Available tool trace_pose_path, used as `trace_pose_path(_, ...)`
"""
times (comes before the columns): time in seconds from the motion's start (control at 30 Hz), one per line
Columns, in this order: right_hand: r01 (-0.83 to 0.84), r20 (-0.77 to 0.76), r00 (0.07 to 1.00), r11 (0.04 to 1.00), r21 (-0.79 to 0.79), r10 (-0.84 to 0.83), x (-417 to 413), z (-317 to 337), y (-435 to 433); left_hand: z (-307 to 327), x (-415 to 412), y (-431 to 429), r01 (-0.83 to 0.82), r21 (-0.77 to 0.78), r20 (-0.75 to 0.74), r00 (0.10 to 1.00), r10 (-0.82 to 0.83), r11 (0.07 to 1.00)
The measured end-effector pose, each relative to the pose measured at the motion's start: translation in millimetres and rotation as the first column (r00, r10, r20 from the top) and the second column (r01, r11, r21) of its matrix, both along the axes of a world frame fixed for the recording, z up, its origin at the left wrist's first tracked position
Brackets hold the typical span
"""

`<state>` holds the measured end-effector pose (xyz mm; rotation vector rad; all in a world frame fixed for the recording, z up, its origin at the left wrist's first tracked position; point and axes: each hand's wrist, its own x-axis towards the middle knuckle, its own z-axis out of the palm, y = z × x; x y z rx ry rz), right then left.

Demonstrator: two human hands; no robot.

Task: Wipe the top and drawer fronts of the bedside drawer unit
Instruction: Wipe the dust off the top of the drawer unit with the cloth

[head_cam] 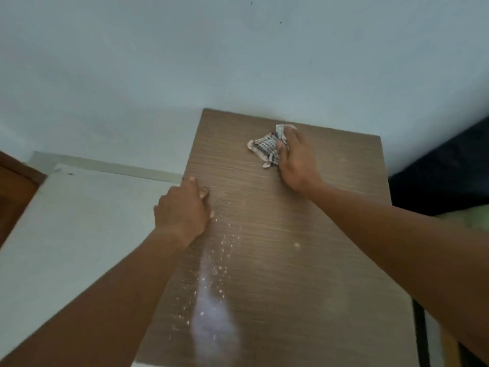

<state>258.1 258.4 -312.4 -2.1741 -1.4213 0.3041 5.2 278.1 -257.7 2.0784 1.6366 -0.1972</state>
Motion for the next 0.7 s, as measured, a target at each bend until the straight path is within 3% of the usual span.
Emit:
trace_pose_path(0.1, -0.014, 0.168, 0.985, 0.98, -0.198, 0.048, -3.6, -14.6, 34.6, -5.9, 1.8, 6.5, -0.012, -0.007, 0.022, 1.0, 0.012, 1.0)
trace_pose_path(0.23, -0.218, 0.175, 0.948, 0.944, -0.247, 0.264, -27.9, -6.7, 79.3, -6.8, 2.3, 14.0, -0.021, -0.022, 0.025, 0.999, 0.022, 1.0)
trace_pose_path(0.4, -0.457, 0.212, 0.825, 0.839, -0.295, 0.524, -29.2, -7.1, 104.9, -5.6, -0.5, 14.3, 0.025, -0.002, -0.012, 1.0, -0.025, 1.0)
trace_pose_path(0.57, -0.612, 0.231, 0.681, 0.714, -0.341, 0.694, -18.2, -4.4, 79.2, -8.4, -2.0, 13.3, 0.021, -0.014, 0.007, 1.0, -0.021, 1.0)
trace_pose_path(0.7, -0.59, 0.198, 0.713, 0.728, -0.349, 0.673, -27.7, -2.2, 21.7, -14.1, -5.5, 10.7, 0.0, 0.008, 0.064, 0.998, 0.0, 1.0)
